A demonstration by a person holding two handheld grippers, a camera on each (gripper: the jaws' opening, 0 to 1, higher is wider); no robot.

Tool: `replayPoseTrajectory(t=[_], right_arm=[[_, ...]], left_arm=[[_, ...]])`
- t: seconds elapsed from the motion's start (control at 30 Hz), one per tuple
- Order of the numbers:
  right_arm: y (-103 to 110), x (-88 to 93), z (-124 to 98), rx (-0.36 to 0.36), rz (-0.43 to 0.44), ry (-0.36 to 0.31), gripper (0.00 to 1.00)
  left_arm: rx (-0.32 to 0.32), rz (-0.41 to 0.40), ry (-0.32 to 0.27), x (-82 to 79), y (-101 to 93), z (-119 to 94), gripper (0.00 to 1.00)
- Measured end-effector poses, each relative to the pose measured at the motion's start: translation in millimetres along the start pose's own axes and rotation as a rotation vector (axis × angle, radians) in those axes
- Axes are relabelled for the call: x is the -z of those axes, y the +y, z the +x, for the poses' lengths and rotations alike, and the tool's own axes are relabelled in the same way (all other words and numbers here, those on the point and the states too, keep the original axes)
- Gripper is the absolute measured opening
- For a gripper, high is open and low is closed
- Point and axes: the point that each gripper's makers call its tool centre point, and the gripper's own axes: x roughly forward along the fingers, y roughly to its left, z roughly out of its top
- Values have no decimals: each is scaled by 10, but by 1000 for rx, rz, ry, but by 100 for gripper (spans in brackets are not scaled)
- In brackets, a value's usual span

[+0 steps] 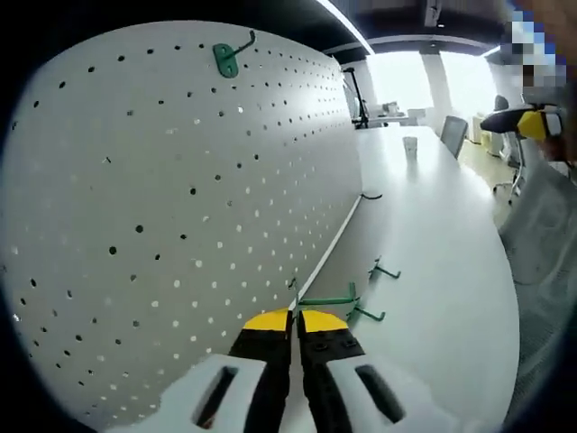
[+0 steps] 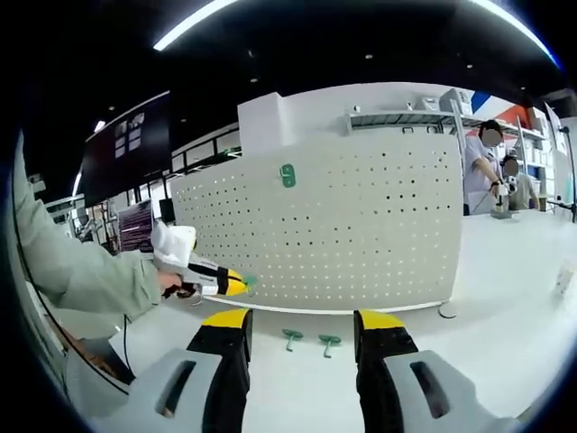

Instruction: Insert the hook assembly into the mounting plate slot until the hook locks in place.

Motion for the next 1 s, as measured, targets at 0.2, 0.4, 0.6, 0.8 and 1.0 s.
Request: replayPoseTrajectory(t=[0.2,0.4,0.6,0.8,1.0], right_arm=[[32,-64,-29,-8,-8,-16,43],[77,-160,-33,-21,-16,-36,43],[116,-222,-32,-36,-23,-49,43],[140,-264,-49,-48,-33,-56,43],[166,-372,-84,-54,-41,-82,41]], left_arm=[[-38,9,-42,-86,-13,-150,3],[-66,-5,-100,-223,-74,-283,3],[-105,4,-143,-374,-115,-399,3],[-116,19,-202,-575,-161,-530,3],[-131,5,-268,-779,-240,-697,3]])
